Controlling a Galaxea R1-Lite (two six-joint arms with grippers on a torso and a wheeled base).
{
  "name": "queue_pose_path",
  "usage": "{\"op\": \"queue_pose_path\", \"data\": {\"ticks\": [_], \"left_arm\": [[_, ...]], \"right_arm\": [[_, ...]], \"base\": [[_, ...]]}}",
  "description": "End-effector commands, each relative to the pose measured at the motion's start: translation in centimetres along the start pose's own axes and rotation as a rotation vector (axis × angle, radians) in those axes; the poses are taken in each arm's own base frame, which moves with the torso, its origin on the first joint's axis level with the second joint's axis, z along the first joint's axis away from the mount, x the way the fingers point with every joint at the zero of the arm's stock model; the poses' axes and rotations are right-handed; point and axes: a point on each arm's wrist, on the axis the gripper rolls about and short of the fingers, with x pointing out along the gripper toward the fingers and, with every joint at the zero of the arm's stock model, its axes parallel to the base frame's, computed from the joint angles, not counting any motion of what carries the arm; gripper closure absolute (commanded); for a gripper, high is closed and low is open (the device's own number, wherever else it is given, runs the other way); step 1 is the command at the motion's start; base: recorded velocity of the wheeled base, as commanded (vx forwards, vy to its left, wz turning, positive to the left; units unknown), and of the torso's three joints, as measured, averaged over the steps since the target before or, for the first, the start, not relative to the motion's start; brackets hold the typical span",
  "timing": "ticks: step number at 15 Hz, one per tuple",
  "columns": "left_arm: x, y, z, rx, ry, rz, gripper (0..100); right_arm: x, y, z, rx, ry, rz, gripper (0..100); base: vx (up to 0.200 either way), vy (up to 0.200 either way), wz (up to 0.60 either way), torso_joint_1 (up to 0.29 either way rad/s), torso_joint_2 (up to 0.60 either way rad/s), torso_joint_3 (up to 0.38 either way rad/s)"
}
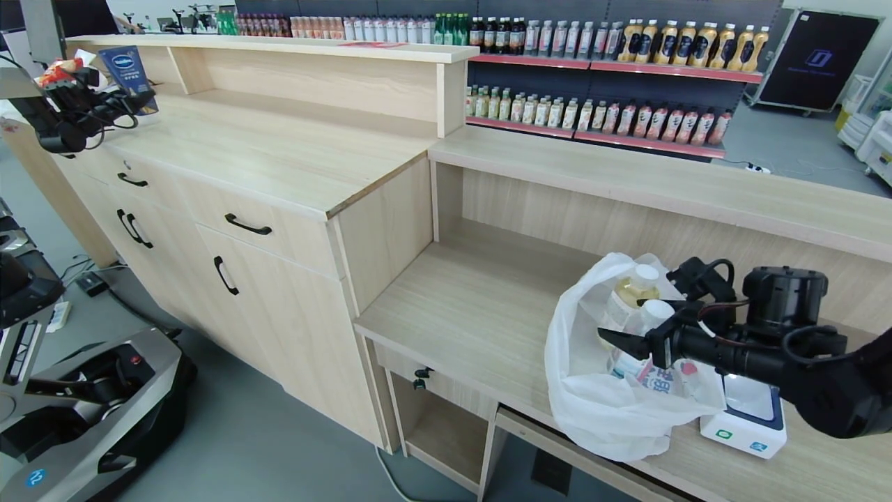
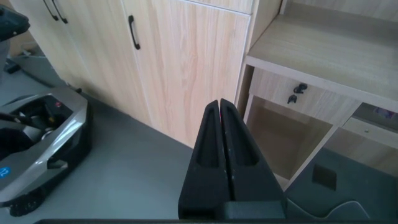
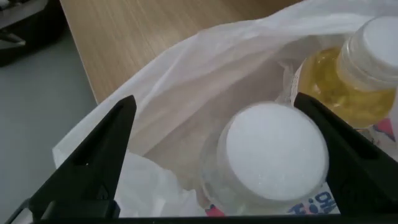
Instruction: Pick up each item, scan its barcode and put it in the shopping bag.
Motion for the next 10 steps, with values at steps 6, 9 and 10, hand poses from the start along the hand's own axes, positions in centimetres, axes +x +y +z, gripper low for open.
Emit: {"op": "queue_pose_path", "data": {"ticks": [6,9,10], "left_arm": [[0.0,0.0,0.0,0.000,0.000,0.001,100],[0.0,0.0,0.0,-0.001,0.000,0.001,100],[0.0,0.0,0.0,0.000,0.000,0.001,100]], "right_arm": [[-11.8,0.2,7.0,-0.123,-0.028,-0.270,0],[-13.5,-0.2,7.6,-0.138,-0.041,-0.384,0],[-13.9,-0.1,8.0,-0.146,-0.054,-0.398,0]], "base": [[0.000,0.000,0.00,0.000,0.00,0.000],[0.000,0.000,-0.40,0.000,0.00,0.003],[0.000,0.000,-0.60,0.012,-0.01,0.002]]}}
